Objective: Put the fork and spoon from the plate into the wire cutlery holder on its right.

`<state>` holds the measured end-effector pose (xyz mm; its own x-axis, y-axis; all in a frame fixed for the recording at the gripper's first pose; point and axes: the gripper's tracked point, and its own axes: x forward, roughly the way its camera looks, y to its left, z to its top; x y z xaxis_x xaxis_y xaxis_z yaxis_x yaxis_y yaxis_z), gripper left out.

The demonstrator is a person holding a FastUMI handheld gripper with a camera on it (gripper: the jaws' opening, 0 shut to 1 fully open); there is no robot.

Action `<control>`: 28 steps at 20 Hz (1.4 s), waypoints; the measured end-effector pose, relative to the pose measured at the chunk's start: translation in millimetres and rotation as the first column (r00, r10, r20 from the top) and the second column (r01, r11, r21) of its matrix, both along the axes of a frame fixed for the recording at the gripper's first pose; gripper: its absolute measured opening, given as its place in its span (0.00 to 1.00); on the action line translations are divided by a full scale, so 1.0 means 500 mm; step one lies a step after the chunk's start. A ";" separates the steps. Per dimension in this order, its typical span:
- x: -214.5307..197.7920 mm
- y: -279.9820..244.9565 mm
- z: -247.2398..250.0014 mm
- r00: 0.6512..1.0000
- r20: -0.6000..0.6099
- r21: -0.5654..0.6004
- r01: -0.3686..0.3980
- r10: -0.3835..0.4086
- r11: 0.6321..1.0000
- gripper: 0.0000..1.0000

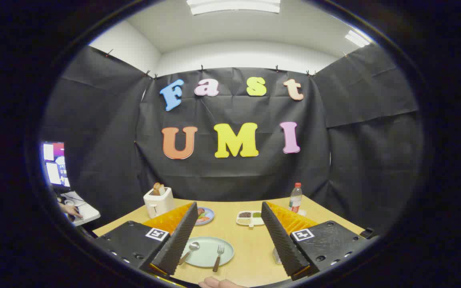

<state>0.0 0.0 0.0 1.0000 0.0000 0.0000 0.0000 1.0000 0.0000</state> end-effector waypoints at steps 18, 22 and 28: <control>0.025 -0.003 -0.032 0.998 -0.031 -0.009 0.052 -0.052 0.999 0.95; 0.070 -0.003 -0.085 0.992 -0.111 -0.005 0.056 -0.056 0.998 0.95; 0.125 0.031 -0.215 0.945 -0.326 -0.008 0.024 -0.025 1.000 0.95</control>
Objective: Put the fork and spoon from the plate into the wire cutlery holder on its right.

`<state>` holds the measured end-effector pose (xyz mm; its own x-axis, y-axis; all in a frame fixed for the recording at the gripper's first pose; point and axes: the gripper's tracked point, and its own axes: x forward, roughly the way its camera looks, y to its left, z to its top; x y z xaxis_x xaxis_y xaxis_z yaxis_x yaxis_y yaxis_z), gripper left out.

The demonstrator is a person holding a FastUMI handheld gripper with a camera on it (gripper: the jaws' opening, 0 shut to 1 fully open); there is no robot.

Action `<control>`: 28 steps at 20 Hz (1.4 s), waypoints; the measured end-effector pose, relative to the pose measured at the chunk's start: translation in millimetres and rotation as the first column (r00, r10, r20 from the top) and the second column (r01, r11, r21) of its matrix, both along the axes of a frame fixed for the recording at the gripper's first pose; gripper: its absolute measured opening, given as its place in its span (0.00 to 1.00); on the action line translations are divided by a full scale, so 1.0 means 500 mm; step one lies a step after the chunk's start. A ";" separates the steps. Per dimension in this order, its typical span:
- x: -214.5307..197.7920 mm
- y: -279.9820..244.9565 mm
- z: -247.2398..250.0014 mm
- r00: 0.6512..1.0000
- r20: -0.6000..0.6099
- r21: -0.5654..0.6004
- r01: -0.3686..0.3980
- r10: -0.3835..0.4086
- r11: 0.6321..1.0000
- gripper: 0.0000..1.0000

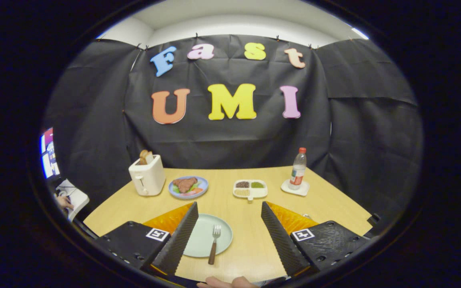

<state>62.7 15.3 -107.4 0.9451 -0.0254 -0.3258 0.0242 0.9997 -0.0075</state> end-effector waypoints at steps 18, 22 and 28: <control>0.088 0.056 -0.277 0.888 -0.460 0.001 0.026 -0.023 1.000 0.96; 0.102 0.062 -0.306 0.865 -0.501 -0.019 0.027 -0.033 0.999 0.96; 0.115 0.072 -0.349 0.825 -0.564 0.007 0.022 -0.014 1.000 0.96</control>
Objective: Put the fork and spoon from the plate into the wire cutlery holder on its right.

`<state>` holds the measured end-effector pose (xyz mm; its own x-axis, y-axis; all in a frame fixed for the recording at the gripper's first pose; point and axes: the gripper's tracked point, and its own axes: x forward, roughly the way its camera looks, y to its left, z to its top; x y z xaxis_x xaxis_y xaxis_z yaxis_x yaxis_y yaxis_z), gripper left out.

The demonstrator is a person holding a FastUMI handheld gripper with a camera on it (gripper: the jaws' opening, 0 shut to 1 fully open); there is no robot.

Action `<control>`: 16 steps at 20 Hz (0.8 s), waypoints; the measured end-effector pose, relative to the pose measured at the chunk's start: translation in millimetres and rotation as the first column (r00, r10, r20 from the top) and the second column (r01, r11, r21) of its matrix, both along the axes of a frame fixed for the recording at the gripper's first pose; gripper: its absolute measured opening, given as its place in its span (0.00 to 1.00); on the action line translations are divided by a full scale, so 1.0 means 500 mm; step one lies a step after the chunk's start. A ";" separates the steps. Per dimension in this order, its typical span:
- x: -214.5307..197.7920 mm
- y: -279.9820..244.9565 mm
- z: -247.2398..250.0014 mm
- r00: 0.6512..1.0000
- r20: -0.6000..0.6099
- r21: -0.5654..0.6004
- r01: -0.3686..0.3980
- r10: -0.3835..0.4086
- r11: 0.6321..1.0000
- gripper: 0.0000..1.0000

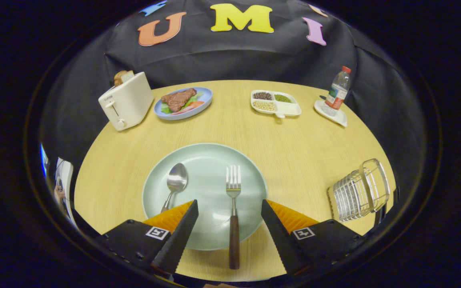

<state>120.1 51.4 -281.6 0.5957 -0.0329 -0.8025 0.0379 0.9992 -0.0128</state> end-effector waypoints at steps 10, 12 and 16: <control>0.006 0.010 -0.058 0.992 -0.127 -0.001 -0.023 0.022 1.000 0.66; 0.012 0.011 -0.060 0.993 -0.120 0.007 -0.015 0.016 1.000 0.60; 0.003 0.017 -0.070 0.990 -0.144 0.054 0.001 0.007 0.999 0.24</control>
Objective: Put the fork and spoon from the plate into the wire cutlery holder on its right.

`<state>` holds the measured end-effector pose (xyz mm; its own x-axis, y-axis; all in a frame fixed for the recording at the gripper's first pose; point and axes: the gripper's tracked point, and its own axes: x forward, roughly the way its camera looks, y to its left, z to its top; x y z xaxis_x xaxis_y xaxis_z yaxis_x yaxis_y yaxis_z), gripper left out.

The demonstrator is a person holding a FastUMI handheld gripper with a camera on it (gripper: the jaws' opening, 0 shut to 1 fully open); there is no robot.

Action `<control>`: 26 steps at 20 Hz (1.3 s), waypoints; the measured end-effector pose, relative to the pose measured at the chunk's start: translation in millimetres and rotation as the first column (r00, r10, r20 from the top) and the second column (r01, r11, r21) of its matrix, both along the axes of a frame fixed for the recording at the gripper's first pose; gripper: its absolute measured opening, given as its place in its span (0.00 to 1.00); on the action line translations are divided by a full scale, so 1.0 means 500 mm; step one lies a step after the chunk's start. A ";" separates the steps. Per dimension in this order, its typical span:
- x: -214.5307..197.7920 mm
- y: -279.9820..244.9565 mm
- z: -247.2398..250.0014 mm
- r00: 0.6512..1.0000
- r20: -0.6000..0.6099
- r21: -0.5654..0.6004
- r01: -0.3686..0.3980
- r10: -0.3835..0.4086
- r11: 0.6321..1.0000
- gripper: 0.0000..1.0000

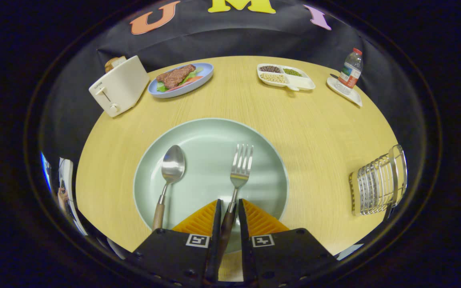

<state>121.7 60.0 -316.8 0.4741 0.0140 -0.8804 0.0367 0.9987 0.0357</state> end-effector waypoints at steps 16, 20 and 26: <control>-0.025 -0.013 0.119 0.988 0.152 0.080 -0.042 0.030 0.996 0.00; -0.042 -0.057 0.189 0.975 0.223 0.086 -0.041 0.020 0.995 0.00; -0.072 -0.182 0.264 0.949 0.316 0.039 -0.012 -0.001 0.999 0.00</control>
<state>85.9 -31.2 -184.7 0.7277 0.0500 -0.6840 0.0112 0.9963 0.0847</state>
